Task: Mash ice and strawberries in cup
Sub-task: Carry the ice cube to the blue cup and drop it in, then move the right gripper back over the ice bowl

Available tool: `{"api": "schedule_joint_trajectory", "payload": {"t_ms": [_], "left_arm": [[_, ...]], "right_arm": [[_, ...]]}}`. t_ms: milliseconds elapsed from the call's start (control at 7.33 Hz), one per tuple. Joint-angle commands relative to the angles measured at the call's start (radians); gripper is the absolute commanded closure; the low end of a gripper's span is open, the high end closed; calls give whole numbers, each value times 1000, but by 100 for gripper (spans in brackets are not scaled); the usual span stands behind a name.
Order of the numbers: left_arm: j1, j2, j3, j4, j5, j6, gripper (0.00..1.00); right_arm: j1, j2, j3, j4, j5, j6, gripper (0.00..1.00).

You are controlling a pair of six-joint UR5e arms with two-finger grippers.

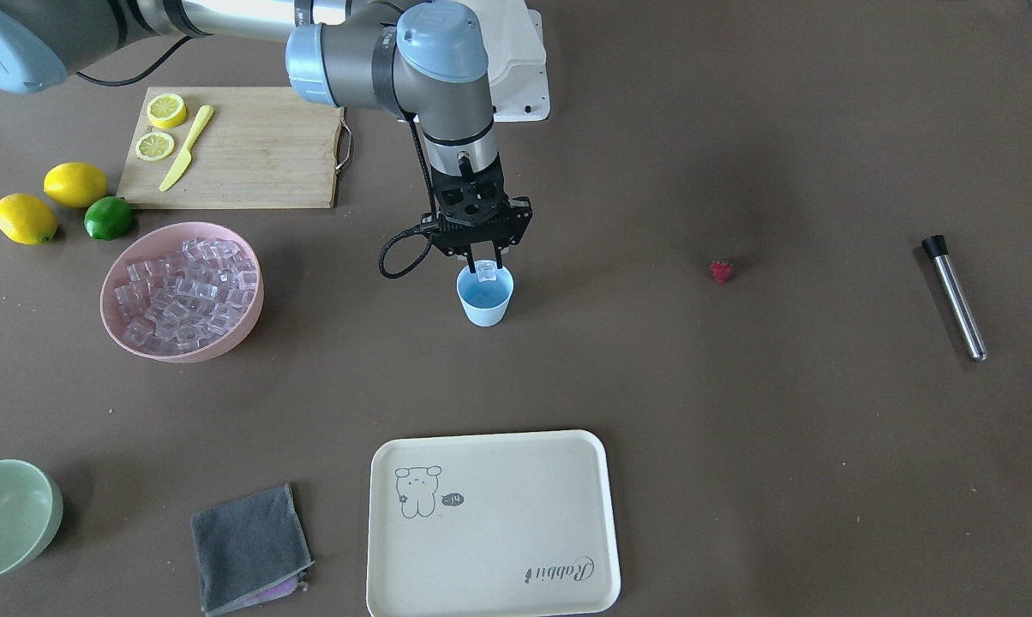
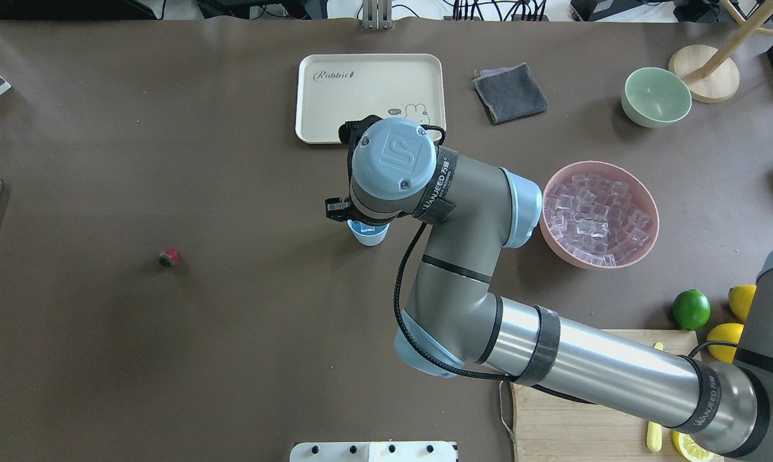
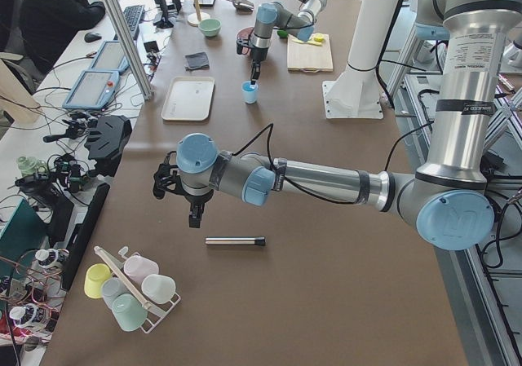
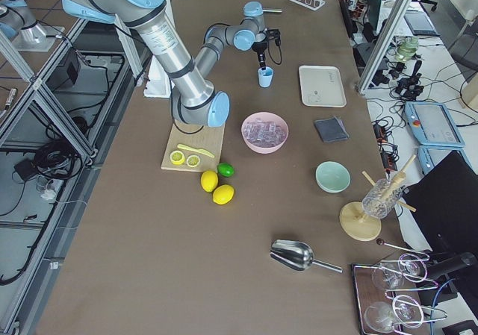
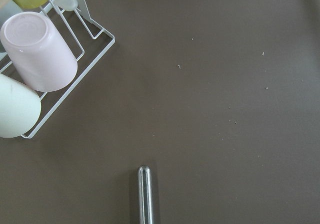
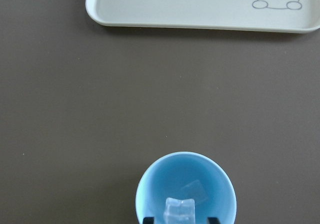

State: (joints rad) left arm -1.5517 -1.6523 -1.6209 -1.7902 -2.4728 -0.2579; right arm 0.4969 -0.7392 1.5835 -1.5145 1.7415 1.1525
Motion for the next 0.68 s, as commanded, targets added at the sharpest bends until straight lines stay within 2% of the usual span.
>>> {"api": "schedule_joint_trajectory", "payload": {"t_ms": [0,136,273,409,545], "left_arm": [[-1,0,-2,0,0,0,2],[-1,0,-2,0,0,0,2],[1,2,-2,-3,0,0,2],[1,8,-2,-8,0,0,2],[1,11,-5,-8,0,0,2]], "right_arm": [[29,-17,12,-12,10,-2,0],[51,-96,65,-25,10,-4,0],[87,-170,158,-106,19,-57,1],[142,-218,265,-237,59,-126,1],[178,-285,336,-290,87,-149,2]]}}
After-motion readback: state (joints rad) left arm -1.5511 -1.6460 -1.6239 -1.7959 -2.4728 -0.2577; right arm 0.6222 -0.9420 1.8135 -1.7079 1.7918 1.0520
